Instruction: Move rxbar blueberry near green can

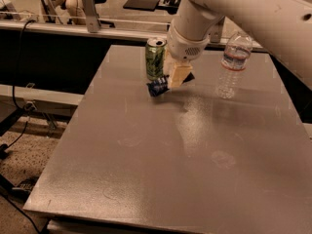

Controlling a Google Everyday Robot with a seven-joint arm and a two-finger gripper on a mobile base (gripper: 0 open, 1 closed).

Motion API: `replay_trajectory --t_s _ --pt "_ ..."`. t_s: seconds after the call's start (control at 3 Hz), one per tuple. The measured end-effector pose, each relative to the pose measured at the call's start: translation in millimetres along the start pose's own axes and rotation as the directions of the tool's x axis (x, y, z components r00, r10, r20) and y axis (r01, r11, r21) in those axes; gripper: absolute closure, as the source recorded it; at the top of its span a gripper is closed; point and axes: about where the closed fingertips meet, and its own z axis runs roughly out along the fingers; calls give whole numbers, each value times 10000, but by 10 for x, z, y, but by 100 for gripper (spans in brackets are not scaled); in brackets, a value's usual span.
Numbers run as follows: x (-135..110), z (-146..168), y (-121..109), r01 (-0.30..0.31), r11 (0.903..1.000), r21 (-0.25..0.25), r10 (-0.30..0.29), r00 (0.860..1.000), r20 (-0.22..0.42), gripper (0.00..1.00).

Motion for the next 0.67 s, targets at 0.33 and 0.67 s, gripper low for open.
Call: replay_trajectory --t_s 0.33,0.67 --pt "56 41 9 -130 9999 -59 129 9999 -61 5" --pt "86 63 17 -207 9997 -85 206 9997 -118 0"
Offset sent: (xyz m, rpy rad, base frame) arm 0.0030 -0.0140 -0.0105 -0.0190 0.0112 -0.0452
